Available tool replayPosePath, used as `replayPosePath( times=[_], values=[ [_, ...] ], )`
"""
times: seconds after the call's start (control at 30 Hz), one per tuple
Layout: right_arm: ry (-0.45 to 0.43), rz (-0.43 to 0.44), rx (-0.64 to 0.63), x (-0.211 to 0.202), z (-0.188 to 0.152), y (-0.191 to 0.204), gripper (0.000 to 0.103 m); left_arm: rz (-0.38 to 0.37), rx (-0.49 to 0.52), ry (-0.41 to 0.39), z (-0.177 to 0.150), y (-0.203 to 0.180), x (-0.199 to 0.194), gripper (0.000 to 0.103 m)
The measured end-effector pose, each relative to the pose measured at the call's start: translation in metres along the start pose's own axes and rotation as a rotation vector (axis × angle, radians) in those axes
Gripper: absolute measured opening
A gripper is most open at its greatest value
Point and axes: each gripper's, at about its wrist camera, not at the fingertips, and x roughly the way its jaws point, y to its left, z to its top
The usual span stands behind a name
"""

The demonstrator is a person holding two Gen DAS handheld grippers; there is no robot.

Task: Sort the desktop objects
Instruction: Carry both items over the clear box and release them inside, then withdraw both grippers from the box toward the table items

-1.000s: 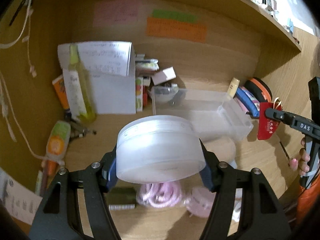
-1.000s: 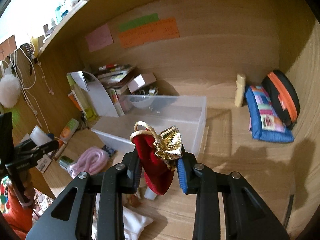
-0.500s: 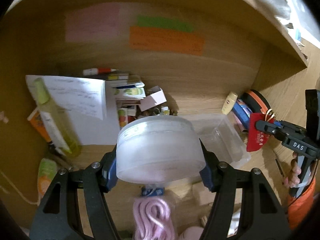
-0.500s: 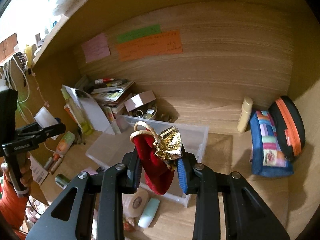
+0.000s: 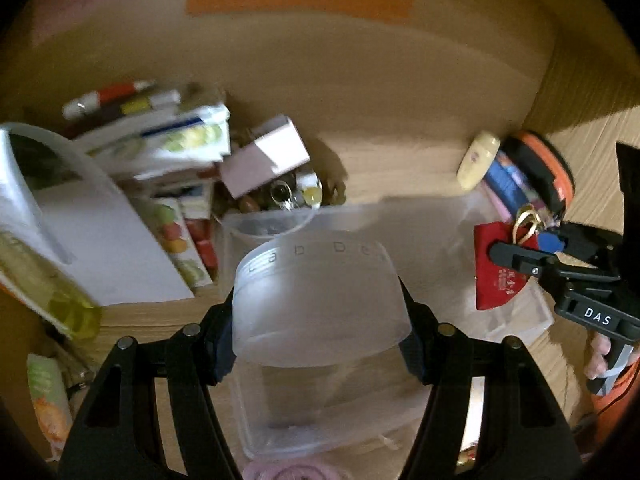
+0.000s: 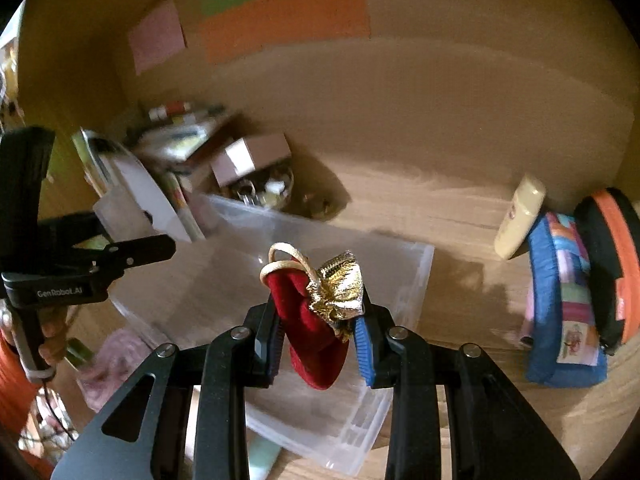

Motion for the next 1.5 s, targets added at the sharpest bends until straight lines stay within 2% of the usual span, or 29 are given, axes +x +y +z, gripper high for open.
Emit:
replayPosePath(
  times=[0.43,0.67,0.87,0.93,0.97,1.2,1.37,1.5],
  values=[
    [0.143,-0.036,-0.132,0.053,-0.004,0.018,0.027,0.029,0.117,0.122,-0.005,-0.018,0.05,0.066],
    [0.181,-0.04,-0.164,0.062,-0.007,0.024,0.027,0.057,0.18,0.142,-0.002,-0.026,0.066,0.065],
    [0.211,-0.039,-0.171,0.065,-0.01,0.026,0.03,0.062,0.192,0.154,0.0,-0.023,0.073,0.065],
    [0.212,-0.041,-0.174,0.062,-0.011,0.03,0.036,0.059,0.187,0.155,0.0,-0.021,0.073,0.065],
    [0.214,-0.039,-0.172,0.061,-0.012,0.03,0.043,0.059,0.186,0.158,0.0,-0.021,0.073,0.065],
    [0.163,-0.069,-0.181,0.036,-0.014,0.037,0.056,0.071,0.204,0.127,0.002,-0.02,0.063,0.069],
    [0.103,-0.106,-0.175,0.011,-0.012,0.038,0.065,0.088,0.195,0.054,0.004,-0.016,0.036,0.09],
    [0.056,-0.12,-0.15,-0.011,-0.01,0.034,0.076,0.098,0.179,0.007,0.003,-0.017,0.009,0.091]
  ],
)
